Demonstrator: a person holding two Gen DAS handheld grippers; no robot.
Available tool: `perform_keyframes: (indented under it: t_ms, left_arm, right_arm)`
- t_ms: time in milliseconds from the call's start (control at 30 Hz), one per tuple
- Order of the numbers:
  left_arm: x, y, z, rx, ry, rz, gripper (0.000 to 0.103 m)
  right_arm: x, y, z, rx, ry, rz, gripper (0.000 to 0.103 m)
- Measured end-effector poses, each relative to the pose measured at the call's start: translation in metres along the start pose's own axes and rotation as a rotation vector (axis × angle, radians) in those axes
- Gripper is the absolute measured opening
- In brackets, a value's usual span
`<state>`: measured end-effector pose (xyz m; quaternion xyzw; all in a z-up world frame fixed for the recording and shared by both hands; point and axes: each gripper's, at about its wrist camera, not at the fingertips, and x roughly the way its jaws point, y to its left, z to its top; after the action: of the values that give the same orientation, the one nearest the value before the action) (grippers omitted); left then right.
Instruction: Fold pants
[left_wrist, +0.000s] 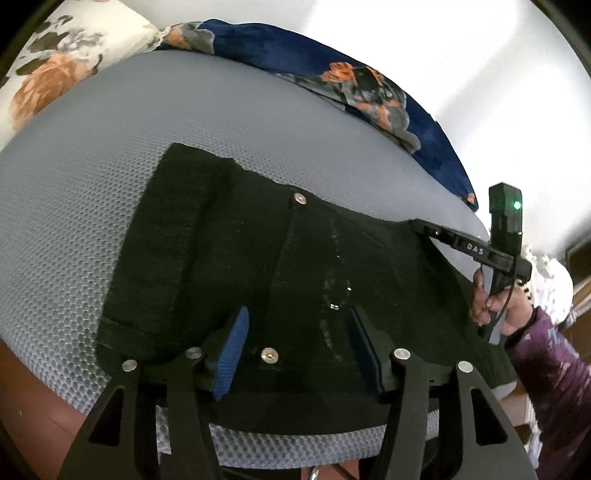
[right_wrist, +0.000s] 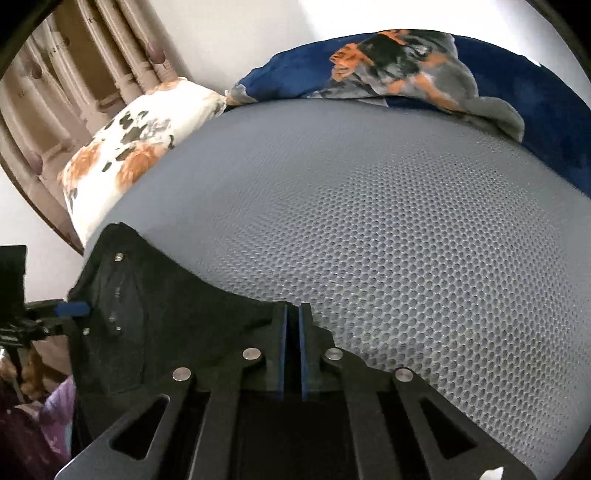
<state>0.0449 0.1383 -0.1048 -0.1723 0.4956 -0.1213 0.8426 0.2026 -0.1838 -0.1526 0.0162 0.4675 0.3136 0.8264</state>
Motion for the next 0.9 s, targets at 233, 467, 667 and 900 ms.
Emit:
perform_keyframes:
  t_ms: [233,467,667,900]
  left_arm:
    - [-0.006,0.011,0.002,0.010,-0.018,0.008,0.057]
    - [-0.009,0.020,0.010,0.003,-0.031,-0.014,0.057]
    - [0.004,0.028,0.021,0.021,-0.006,-0.013,0.059]
    - [0.003,0.029,0.033,-0.017,-0.030,-0.009,0.060]
  right_arm:
    - [0.003,-0.034,0.001,0.157,-0.050,-0.033,0.000]
    - [-0.033,-0.031,-0.003,0.173,-0.156,-0.084,0.004]
    - [-0.047,0.004,-0.007,0.161,-0.088,0.017,0.032]
    - [-0.106,-0.007,-0.055,0.345,-0.229,0.029,0.035]
